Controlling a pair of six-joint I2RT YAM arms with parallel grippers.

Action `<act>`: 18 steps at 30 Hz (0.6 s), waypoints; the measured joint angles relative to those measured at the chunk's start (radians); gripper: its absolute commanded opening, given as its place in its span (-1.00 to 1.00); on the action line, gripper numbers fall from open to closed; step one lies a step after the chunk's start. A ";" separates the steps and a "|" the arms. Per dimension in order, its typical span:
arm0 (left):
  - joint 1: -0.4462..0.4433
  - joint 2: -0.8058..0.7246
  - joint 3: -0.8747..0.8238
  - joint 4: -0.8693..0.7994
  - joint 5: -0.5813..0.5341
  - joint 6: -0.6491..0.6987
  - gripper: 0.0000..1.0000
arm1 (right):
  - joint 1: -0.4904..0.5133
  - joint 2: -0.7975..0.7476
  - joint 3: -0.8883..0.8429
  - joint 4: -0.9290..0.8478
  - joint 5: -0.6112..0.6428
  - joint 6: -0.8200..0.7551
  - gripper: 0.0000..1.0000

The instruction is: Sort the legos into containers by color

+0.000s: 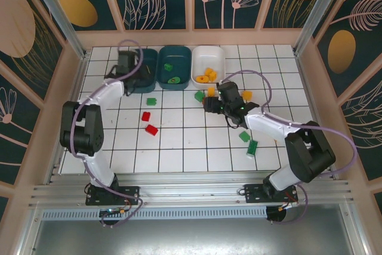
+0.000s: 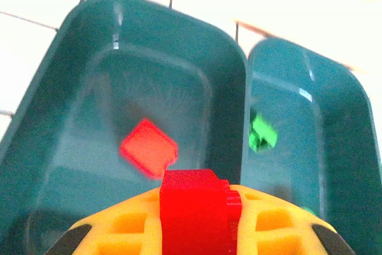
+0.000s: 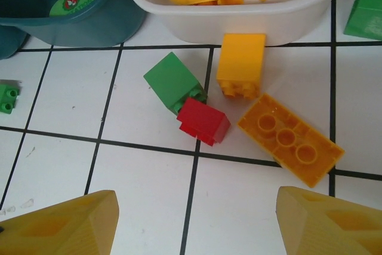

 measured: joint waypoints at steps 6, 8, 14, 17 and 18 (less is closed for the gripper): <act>0.006 0.148 0.123 -0.030 0.051 -0.017 0.08 | 0.007 0.145 0.121 0.000 0.026 -0.027 0.51; 0.007 0.168 0.138 -0.054 0.064 -0.021 0.25 | 0.011 0.189 0.161 -0.001 0.047 -0.052 0.52; 0.017 0.157 0.146 -0.061 0.098 -0.025 0.63 | 0.026 0.315 0.302 -0.019 0.102 -0.167 0.54; 0.018 0.053 0.018 -0.005 0.125 -0.051 0.77 | 0.032 0.375 0.370 -0.038 0.125 -0.232 0.54; 0.018 -0.004 -0.053 0.030 0.138 -0.069 0.84 | 0.033 0.396 0.393 -0.047 0.129 -0.253 0.54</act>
